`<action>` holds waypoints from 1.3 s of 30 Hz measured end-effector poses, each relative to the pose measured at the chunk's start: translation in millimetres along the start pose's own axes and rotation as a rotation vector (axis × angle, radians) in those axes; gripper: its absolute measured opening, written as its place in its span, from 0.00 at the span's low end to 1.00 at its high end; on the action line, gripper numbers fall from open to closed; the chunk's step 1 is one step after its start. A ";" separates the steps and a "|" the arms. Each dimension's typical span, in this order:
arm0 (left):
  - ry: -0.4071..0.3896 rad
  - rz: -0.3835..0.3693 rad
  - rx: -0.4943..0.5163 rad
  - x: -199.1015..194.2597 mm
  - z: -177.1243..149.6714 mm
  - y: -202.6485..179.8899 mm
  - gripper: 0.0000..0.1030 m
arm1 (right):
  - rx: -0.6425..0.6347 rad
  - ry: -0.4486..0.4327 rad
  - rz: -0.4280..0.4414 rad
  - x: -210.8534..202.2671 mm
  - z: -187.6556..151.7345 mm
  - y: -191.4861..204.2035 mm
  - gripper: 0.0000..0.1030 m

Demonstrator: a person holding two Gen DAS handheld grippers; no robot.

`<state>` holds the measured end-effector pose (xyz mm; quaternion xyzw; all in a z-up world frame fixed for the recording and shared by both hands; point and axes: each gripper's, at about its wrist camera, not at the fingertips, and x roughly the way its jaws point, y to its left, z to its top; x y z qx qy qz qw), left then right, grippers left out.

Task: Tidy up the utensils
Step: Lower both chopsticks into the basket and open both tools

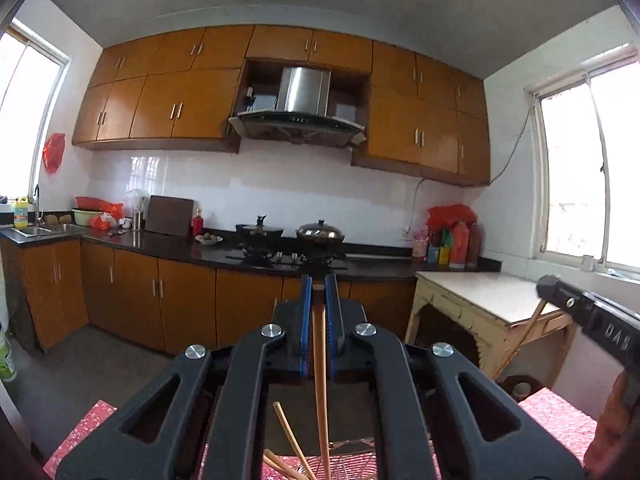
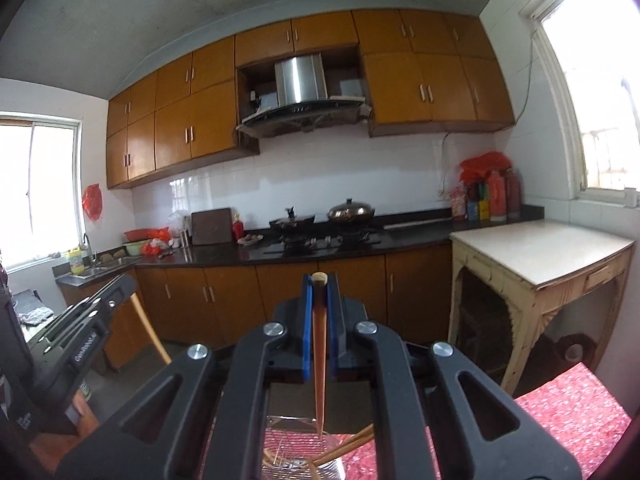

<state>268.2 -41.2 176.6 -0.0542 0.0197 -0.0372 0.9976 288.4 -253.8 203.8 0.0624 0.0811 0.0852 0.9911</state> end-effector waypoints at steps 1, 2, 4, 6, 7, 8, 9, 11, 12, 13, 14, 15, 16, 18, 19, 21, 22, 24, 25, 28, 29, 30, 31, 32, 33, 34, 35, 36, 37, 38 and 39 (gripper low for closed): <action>0.002 0.009 0.004 5.8 -4.8 -0.4 0.06 | -0.001 0.019 0.008 9.5 -5.4 0.8 0.07; 0.006 0.012 0.007 9.2 -7.4 -0.7 0.06 | -0.002 0.036 0.012 17.8 -10.7 1.0 0.07; 0.013 0.024 0.010 16.6 -15.2 -0.7 0.06 | -0.001 0.065 0.025 31.5 -19.6 1.8 0.07; 0.017 0.029 0.009 23.1 -21.2 0.4 0.06 | 0.002 0.091 0.029 43.6 -27.2 2.1 0.07; 0.017 0.033 0.010 26.0 -23.9 0.5 0.06 | 0.004 0.102 0.034 49.2 -30.3 2.7 0.07; 0.022 0.035 0.009 28.0 -25.5 0.3 0.06 | 0.004 0.113 0.038 54.4 -33.5 2.0 0.07; 0.029 0.036 0.008 31.3 -28.5 -0.2 0.06 | 0.003 0.120 0.035 59.0 -35.3 1.6 0.07; 0.040 0.041 0.012 35.7 -33.8 -2.2 0.06 | 0.005 0.139 0.037 66.3 -40.8 1.2 0.07; 0.046 0.041 0.013 37.3 -37.4 -3.0 0.06 | 0.008 0.148 0.038 68.0 -43.4 0.8 0.07; 0.055 0.038 0.013 39.5 -40.3 -4.2 0.06 | 0.011 0.160 0.041 71.4 -45.7 0.3 0.07; 0.059 0.041 0.015 41.2 -41.6 -4.5 0.06 | 0.014 0.174 0.042 75.8 -48.7 -0.5 0.07; 0.071 0.040 0.014 43.0 -45.2 -4.9 0.06 | 0.014 0.182 0.040 78.3 -49.4 -0.9 0.07; 0.080 0.038 0.014 43.9 -47.1 -5.0 0.06 | 0.012 0.192 0.039 81.1 -51.3 -1.4 0.07; 0.096 0.037 0.014 46.4 -50.8 -5.9 0.06 | 0.013 0.213 0.036 86.9 -55.8 -2.3 0.07; 0.107 0.032 0.010 48.4 -52.5 -5.9 0.06 | 0.013 0.223 0.033 89.5 -57.9 -2.7 0.07; 0.126 0.028 0.012 51.2 -55.5 -5.7 0.06 | 0.013 0.238 0.029 92.9 -61.3 -3.8 0.08; 0.133 0.027 0.015 51.7 -56.3 -5.3 0.06 | 0.012 0.247 0.026 94.3 -62.8 -4.2 0.08; 0.148 0.023 0.011 51.7 -57.5 -3.8 0.07 | 0.013 0.263 0.029 95.3 -66.1 -5.0 0.09; 0.154 0.020 0.007 52.1 -56.4 -2.8 0.08 | 0.013 0.262 0.026 94.1 -66.7 -6.0 0.14; 0.153 0.037 0.010 46.9 -54.5 -0.5 0.41 | 0.029 0.249 0.012 87.8 -66.0 -11.1 0.34; 0.145 0.043 0.008 43.3 -53.2 1.0 0.47 | 0.035 0.244 0.010 84.5 -65.0 -12.6 0.34; 0.142 0.045 0.010 41.3 -52.2 1.6 0.47 | 0.039 0.241 0.005 82.4 -63.6 -14.2 0.35; 0.141 0.047 0.013 39.8 -50.5 2.6 0.48 | 0.045 0.234 0.000 78.8 -62.2 -15.8 0.37; 0.141 0.051 0.015 37.4 -49.1 3.7 0.49 | 0.049 0.228 -0.005 75.2 -60.8 -17.6 0.38; 0.138 0.057 0.016 34.2 -47.0 5.4 0.49 | 0.052 0.222 -0.011 71.0 -59.3 -19.1 0.39; 0.138 0.061 0.016 32.1 -44.9 7.3 0.49 | 0.054 0.216 -0.015 67.4 -58.0 -20.8 0.39; 0.137 0.063 0.013 27.9 -42.2 10.0 0.50 | 0.057 0.209 -0.018 62.7 -56.3 -22.3 0.40; 0.136 0.067 0.012 26.1 -41.1 10.6 0.50 | 0.058 0.203 -0.023 58.3 -54.4 -23.5 0.40; 0.134 0.072 0.010 21.7 -38.5 13.0 0.52 | 0.059 0.197 -0.029 54.2 -53.0 -24.2 0.41; 0.132 0.073 0.007 18.7 -37.5 14.3 0.53 | 0.060 0.191 -0.034 48.9 -51.7 -25.1 0.42; 0.129 0.075 0.004 14.1 -35.3 16.9 0.54 | 0.060 0.186 -0.037 44.9 -50.3 -26.0 0.43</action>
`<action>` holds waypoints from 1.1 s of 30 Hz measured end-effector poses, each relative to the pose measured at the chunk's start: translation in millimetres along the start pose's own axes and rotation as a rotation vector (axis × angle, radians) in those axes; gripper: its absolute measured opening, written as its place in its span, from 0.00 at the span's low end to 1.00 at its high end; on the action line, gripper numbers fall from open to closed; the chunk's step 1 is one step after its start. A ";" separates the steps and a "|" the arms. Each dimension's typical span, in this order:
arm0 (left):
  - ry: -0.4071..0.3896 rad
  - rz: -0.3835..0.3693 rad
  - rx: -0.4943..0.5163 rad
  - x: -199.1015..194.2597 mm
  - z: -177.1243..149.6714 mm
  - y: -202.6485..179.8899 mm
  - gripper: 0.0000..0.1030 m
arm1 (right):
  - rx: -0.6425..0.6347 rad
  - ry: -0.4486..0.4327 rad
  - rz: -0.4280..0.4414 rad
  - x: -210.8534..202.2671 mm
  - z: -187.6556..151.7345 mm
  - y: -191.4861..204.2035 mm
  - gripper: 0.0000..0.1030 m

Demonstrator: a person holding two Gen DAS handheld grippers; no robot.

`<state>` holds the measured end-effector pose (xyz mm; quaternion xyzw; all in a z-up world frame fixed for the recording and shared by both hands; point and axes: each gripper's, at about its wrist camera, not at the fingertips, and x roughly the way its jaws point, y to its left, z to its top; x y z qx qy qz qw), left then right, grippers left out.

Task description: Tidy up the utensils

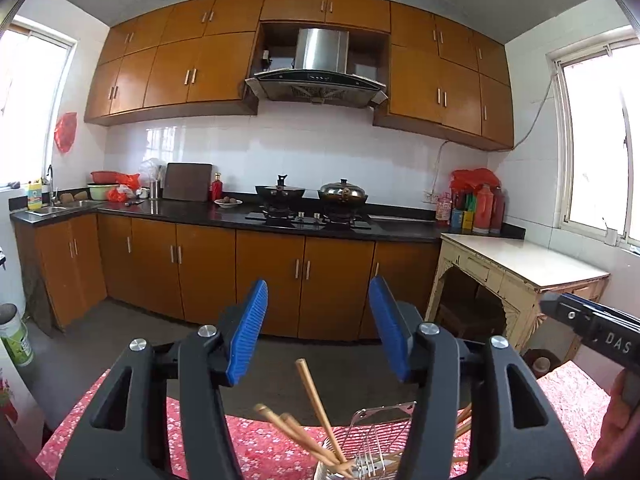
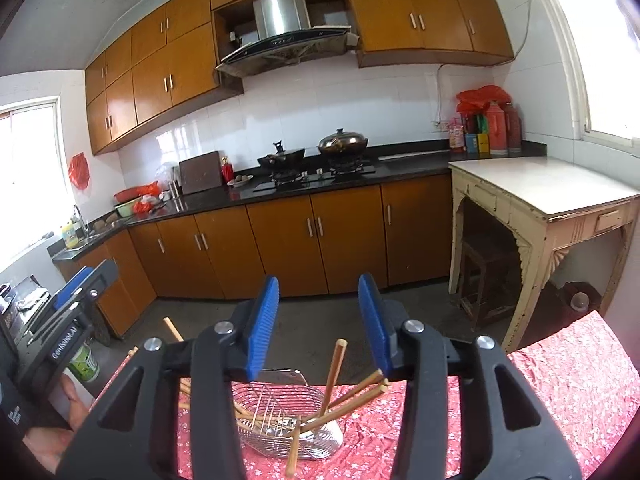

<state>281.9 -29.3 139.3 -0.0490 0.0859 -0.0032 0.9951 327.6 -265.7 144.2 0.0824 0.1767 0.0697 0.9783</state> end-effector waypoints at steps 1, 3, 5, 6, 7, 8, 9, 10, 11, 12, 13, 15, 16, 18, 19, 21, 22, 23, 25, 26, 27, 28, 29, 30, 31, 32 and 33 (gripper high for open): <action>-0.002 0.001 -0.002 -4.8 1.3 2.8 0.54 | -0.001 -0.007 -0.007 -6.1 0.2 -0.6 0.45; -0.001 0.000 -0.010 -11.6 2.9 7.6 0.56 | -0.006 -0.021 -0.014 -17.2 0.0 -1.0 0.47; 0.009 -0.003 -0.024 -21.2 1.9 14.2 0.60 | -0.008 -0.034 -0.019 -28.2 -3.1 -1.0 0.51; 0.016 -0.008 -0.031 -23.8 1.3 16.4 0.61 | -0.010 -0.042 -0.018 -35.1 -5.3 -1.0 0.56; 0.022 -0.013 -0.037 -26.5 0.8 18.7 0.63 | -0.012 -0.052 -0.021 -41.6 -7.5 -1.6 0.63; 0.026 -0.015 -0.043 -30.7 -0.6 21.3 0.67 | -0.015 -0.067 -0.021 -50.3 -11.3 -1.4 0.66; 0.029 -0.017 -0.046 -35.4 -2.2 23.6 0.68 | -0.019 -0.078 -0.019 -57.3 -14.4 -0.9 0.74; 0.031 -0.021 -0.043 -41.2 -4.5 25.8 0.73 | -0.022 -0.086 -0.020 -63.3 -17.2 -1.3 0.81; 0.035 -0.020 -0.038 -46.2 -6.3 27.7 0.79 | -0.025 -0.099 -0.021 -69.9 -20.7 -0.5 0.86; 0.037 -0.021 -0.034 -50.1 -8.0 28.9 0.83 | -0.026 -0.115 -0.022 -78.4 -25.2 0.5 0.95; 0.042 -0.025 -0.029 -55.2 -10.4 30.5 0.89 | -0.025 -0.131 -0.025 -86.4 -29.9 1.4 0.96; 0.044 -0.039 -0.024 -66.7 -15.4 34.1 0.96 | -0.032 -0.163 -0.053 -102.5 -40.6 4.2 0.96; 0.047 -0.047 -0.020 -71.3 -17.4 35.2 0.98 | -0.038 -0.172 -0.066 -109.6 -46.7 5.8 0.96; 0.052 -0.064 -0.003 -83.0 -23.3 37.4 0.98 | -0.052 -0.181 -0.083 -122.5 -59.4 11.0 0.96; 0.051 -0.068 0.006 -90.6 -27.4 38.7 0.98 | -0.065 -0.183 -0.096 -130.8 -68.2 14.7 0.96; 0.043 -0.074 0.015 -105.5 -36.3 42.3 0.98 | -0.086 -0.187 -0.114 -142.5 -83.3 20.5 0.96; 0.036 -0.077 0.021 -113.2 -42.1 44.2 0.98 | -0.101 -0.189 -0.124 -148.8 -91.7 24.0 0.96; 0.028 -0.075 0.030 -122.8 -50.8 46.2 0.98 | -0.115 -0.189 -0.132 -153.9 -100.0 27.1 0.96; 0.023 -0.065 0.046 -134.5 -63.0 49.0 0.98 | -0.142 -0.194 -0.138 -166.0 -119.7 33.5 0.96; 0.024 -0.054 0.057 -140.9 -72.0 50.1 0.98 | -0.149 -0.198 -0.140 -170.6 -128.5 36.5 0.96; 0.022 -0.043 0.064 -146.7 -81.5 52.5 0.98 | -0.158 -0.206 -0.138 -176.3 -139.4 39.7 0.96; 0.022 -0.033 0.066 -151.4 -90.6 55.0 0.98 | -0.163 -0.213 -0.137 -180.4 -148.1 42.0 0.96; 0.028 -0.027 0.063 -155.2 -99.3 57.3 0.98 | -0.161 -0.220 -0.141 -184.9 -159.2 43.4 0.96; 0.034 -0.026 0.058 -158.8 -105.9 59.8 0.98 | -0.157 -0.222 -0.138 -187.9 -166.5 43.8 0.96; 0.041 -0.029 0.052 -162.3 -112.9 61.2 0.98 | -0.151 -0.221 -0.127 -190.5 -174.3 44.5 0.96; 0.049 -0.031 0.046 -165.4 -121.8 62.1 0.98 | -0.145 -0.219 -0.119 -192.7 -181.2 44.4 0.96; 0.053 -0.028 0.046 -168.8 -126.7 62.2 0.98 | -0.135 -0.213 -0.115 -195.2 -190.3 44.3 0.96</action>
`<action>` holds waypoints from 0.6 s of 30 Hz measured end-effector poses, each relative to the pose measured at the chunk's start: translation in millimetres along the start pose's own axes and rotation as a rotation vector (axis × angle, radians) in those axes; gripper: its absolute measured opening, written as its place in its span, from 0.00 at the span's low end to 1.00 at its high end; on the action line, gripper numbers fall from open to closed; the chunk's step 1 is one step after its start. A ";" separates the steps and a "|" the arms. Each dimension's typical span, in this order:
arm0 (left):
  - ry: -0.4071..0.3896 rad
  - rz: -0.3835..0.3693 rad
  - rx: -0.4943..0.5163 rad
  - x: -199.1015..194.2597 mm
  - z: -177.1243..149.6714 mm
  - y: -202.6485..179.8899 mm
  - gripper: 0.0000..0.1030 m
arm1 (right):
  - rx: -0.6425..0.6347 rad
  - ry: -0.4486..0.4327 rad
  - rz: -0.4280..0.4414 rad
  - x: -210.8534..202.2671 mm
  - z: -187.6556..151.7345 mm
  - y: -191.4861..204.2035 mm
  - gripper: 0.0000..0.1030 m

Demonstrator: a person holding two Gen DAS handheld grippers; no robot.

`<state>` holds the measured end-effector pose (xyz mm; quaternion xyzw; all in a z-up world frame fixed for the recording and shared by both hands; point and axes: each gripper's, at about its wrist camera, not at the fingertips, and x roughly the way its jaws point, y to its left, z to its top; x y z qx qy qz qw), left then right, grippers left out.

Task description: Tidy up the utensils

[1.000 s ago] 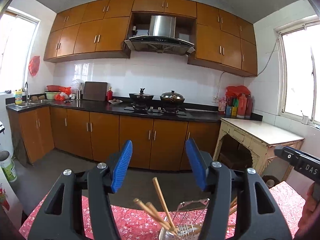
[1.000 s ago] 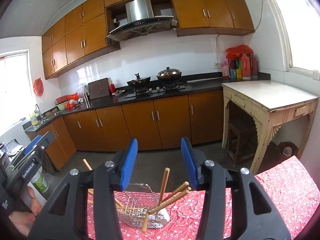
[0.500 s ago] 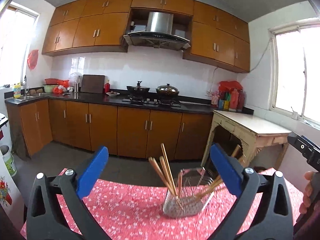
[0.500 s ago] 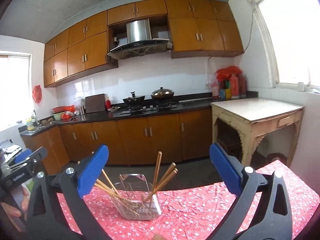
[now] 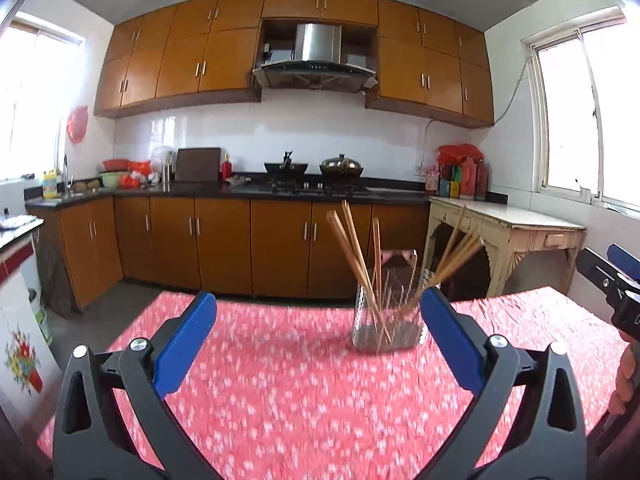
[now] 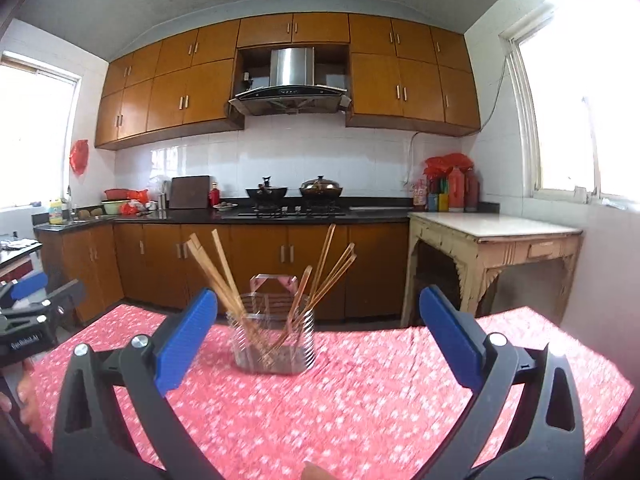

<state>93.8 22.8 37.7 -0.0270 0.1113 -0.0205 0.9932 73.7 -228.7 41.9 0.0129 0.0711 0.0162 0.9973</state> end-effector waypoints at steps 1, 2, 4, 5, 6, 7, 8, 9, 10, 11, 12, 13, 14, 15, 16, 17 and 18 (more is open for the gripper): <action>0.002 0.004 0.003 -4.0 -6.6 -0.5 0.98 | 0.002 0.002 0.003 -2.3 -3.9 1.2 0.96; 0.004 0.008 0.010 -6.7 -11.7 -2.1 0.98 | 0.001 0.003 0.006 -6.0 -9.3 2.5 0.96; 0.004 0.021 0.025 -12.1 -19.8 -5.7 0.98 | -0.021 0.003 -0.005 -11.6 -17.7 7.9 0.96; 0.004 0.023 0.027 -14.7 -21.2 -7.3 0.98 | -0.032 0.001 -0.017 -14.9 -22.0 9.5 0.96; 0.004 0.018 0.024 -16.8 -23.5 -8.2 0.98 | -0.039 -0.001 -0.028 -17.7 -25.8 10.7 0.96; 0.007 0.014 0.018 -17.9 -24.6 -8.8 0.98 | -0.041 0.002 -0.032 -19.2 -28.7 11.6 0.96; 0.010 0.011 0.013 -19.3 -25.5 -9.1 0.98 | -0.039 0.006 -0.031 -21.0 -31.4 11.6 0.96; 0.014 0.007 0.009 -20.1 -26.0 -9.2 0.98 | -0.031 0.013 -0.027 -22.7 -34.6 10.9 0.96; 0.018 0.007 0.006 -20.2 -26.5 -9.5 0.98 | -0.025 0.021 -0.022 -23.5 -37.4 9.5 0.96; 0.020 0.010 0.003 -20.7 -27.3 -9.6 0.98 | -0.019 0.027 -0.018 -23.6 -38.6 8.1 0.96; 0.023 0.009 0.000 -21.3 -28.7 -9.4 0.98 | -0.012 0.032 -0.012 -25.1 -40.9 7.2 0.96; 0.025 0.008 -0.003 -24.5 -32.8 -8.5 0.98 | -0.008 0.036 -0.008 -26.4 -42.8 6.5 0.96; 0.030 0.004 -0.004 -24.7 -33.7 -8.7 0.98 | -0.006 0.042 -0.005 -26.6 -44.3 6.1 0.96; 0.033 0.003 -0.004 -26.3 -36.5 -8.9 0.98 | -0.005 0.048 -0.003 -27.0 -46.0 6.6 0.96; 0.036 0.002 -0.004 -26.6 -37.4 -9.0 0.98 | -0.002 0.053 -0.002 -27.0 -47.3 6.0 0.96; 0.038 0.001 -0.005 -26.9 -37.8 -9.4 0.98 | 0.004 0.060 0.003 -26.7 -48.9 5.2 0.96; 0.037 -0.001 -0.004 -27.7 -38.5 -9.9 0.98 | 0.008 0.065 0.006 -25.7 -49.7 4.4 0.96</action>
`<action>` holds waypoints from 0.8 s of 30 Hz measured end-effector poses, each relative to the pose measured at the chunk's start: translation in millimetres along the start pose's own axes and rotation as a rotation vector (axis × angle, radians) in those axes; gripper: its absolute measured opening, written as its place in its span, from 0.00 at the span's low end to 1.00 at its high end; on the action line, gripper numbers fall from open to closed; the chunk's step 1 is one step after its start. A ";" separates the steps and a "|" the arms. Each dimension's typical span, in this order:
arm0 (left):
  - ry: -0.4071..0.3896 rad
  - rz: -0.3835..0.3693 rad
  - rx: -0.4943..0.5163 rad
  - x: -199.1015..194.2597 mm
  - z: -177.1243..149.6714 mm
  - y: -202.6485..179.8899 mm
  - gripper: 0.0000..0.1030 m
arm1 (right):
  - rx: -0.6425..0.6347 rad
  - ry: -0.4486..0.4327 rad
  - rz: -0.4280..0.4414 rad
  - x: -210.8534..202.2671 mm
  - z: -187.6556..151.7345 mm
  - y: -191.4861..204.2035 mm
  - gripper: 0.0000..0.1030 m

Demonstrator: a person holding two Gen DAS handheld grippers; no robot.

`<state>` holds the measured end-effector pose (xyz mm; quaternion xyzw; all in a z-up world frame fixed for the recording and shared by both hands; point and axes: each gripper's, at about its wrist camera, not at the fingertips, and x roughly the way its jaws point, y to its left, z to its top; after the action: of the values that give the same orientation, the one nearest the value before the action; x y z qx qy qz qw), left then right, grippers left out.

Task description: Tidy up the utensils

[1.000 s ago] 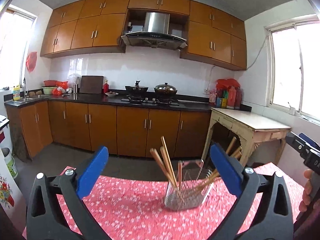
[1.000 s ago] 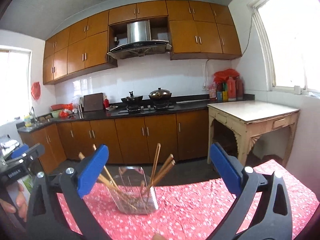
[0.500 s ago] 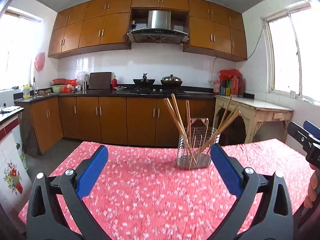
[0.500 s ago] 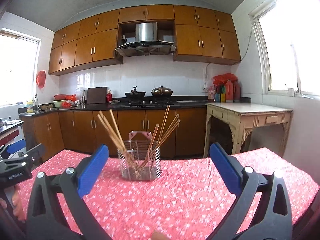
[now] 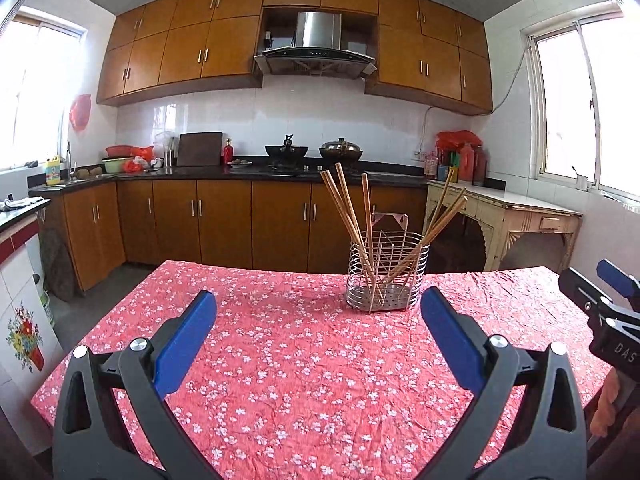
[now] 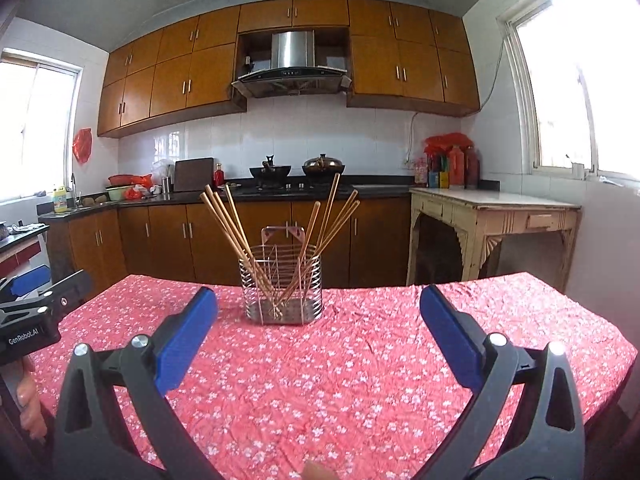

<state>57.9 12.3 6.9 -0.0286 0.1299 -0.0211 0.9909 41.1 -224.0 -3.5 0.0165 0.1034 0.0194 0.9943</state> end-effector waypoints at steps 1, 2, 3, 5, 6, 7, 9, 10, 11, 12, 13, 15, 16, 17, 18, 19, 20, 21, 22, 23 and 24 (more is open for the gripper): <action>-0.001 -0.001 0.002 -1.0 -0.8 -0.7 0.98 | 0.002 0.004 0.004 0.6 -0.3 -0.7 0.96; -0.002 -0.002 0.004 -1.9 -1.6 -1.4 0.98 | 0.003 0.006 0.007 0.9 -0.9 -0.7 0.96; -0.004 -0.005 0.010 -3.1 -2.8 -2.9 0.98 | 0.000 0.008 0.009 0.6 -1.8 0.3 0.96; -0.006 -0.006 0.021 -4.6 -4.0 -6.0 0.98 | -0.009 0.009 0.009 0.5 -2.5 2.1 0.96; -0.009 -0.006 0.024 -5.1 -4.7 -6.6 0.98 | -0.014 0.007 0.008 -0.1 -3.1 2.8 0.96; -0.011 -0.005 0.029 -5.8 -5.5 -7.6 0.98 | -0.015 0.005 0.008 -1.2 -3.7 3.6 0.96; -0.013 -0.004 0.032 -5.7 -6.9 -8.8 0.98 | -0.017 -0.001 0.004 -2.7 -4.1 4.6 0.96; -0.013 -0.008 0.030 -5.7 -7.1 -8.7 0.98 | -0.019 -0.003 0.002 -3.0 -4.3 5.2 0.96; -0.014 -0.011 0.027 -5.9 -8.0 -8.5 0.98 | -0.022 -0.005 0.000 -3.4 -4.1 6.0 0.96; -0.016 -0.016 0.022 -6.3 -8.7 -8.3 0.98 | -0.022 -0.007 -0.001 -3.8 -4.2 6.0 0.96; -0.019 -0.019 0.018 -6.8 -9.4 -8.1 0.98 | -0.022 -0.008 -0.002 -4.3 -4.4 6.1 0.96; -0.022 -0.020 0.012 -7.6 -10.6 -7.3 0.98 | -0.020 -0.009 -0.004 -4.2 -4.3 5.5 0.96; -0.024 -0.022 0.009 -7.8 -10.8 -6.2 0.98 | -0.018 -0.009 -0.003 -4.3 -5.1 5.4 0.96; -0.026 -0.024 0.005 -7.9 -11.1 -5.1 0.98 | -0.017 -0.010 -0.002 -4.5 -5.4 5.4 0.96; -0.029 -0.027 -0.002 -8.3 -11.9 -3.8 0.98 | -0.016 -0.011 -0.001 -4.6 -6.0 5.7 0.96; -0.031 -0.030 -0.006 -8.0 -11.7 -2.4 0.98 | -0.017 -0.012 -0.002 -4.7 -6.5 6.1 0.96; -0.032 -0.032 -0.011 -8.2 -12.2 -1.6 0.98 | -0.019 -0.013 -0.004 -4.8 -7.1 6.5 0.96; -0.034 -0.034 -0.015 -8.5 -12.6 -0.7 0.98 | -0.020 -0.011 -0.005 -4.5 -6.8 5.8 0.96; -0.033 -0.035 -0.017 -8.4 -12.6 -0.4 0.98 | -0.021 -0.009 -0.006 -4.3 -7.0 5.6 0.96; -0.032 -0.037 -0.019 -8.3 -13.0 0.0 0.98 | -0.019 -0.007 -0.004 -4.0 -6.9 5.4 0.96; -0.033 -0.038 -0.019 -8.3 -12.9 0.7 0.98 | -0.017 -0.006 -0.002 -3.9 -7.0 5.4 0.96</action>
<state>46.6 12.7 -3.5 -0.0410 0.1133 -0.0380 0.9920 35.6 -218.6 -9.3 0.0082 0.1001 0.0191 0.9948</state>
